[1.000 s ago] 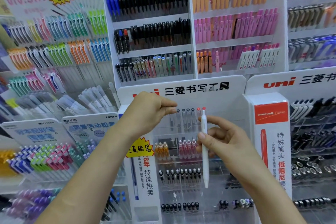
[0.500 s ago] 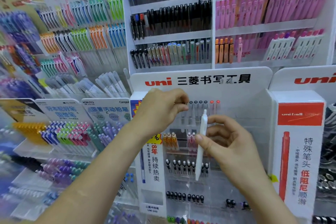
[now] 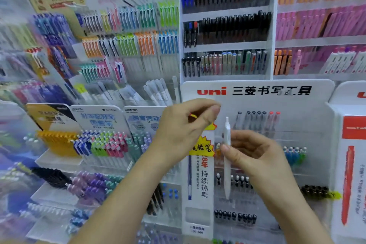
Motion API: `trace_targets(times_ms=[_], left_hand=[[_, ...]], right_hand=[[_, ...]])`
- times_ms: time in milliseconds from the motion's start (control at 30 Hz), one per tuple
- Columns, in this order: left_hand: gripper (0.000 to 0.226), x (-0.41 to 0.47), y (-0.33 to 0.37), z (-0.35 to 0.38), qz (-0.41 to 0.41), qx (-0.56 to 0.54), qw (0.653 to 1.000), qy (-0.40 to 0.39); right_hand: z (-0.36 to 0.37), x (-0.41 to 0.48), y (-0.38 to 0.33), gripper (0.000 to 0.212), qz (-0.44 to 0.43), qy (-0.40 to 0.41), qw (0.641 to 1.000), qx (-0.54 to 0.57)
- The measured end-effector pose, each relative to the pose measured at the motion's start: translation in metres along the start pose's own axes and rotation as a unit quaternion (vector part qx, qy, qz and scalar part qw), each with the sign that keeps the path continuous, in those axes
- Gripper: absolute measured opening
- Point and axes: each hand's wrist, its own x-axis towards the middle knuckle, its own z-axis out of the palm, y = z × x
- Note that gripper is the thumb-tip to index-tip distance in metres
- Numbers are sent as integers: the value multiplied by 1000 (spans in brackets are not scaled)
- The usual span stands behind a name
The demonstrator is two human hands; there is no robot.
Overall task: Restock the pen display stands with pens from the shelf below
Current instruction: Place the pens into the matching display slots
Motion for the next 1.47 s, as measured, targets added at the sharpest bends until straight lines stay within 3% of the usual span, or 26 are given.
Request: trace_targets(times_ms=[167, 400, 633, 833, 1167, 1467], left_hand=[[18, -56, -13, -74, -58, -112, 991, -32], [18, -120, -62, -191, -114, -108, 988, -11], [36, -152, -120, -280, -158, -34, 982, 94], [25, -148, -173, -340, -217, -35, 962, 164], [20, -178, -248, -379, -250, 145, 957, 18], [14, -209, -336, -423, -170, 109, 968, -149]], right_hand=[[90, -14, 9, 21, -15, -26, 999, -23], [221, -29, 51, 23, -39, -89, 988, -116], [300, -27, 84, 22, -10, -155, 961, -230], [326, -8, 117, 17, 17, -142, 960, -241], [389, -13, 170, 15, 71, -160, 951, -256], [463, -56, 220, 22, 188, 22, 957, -220]])
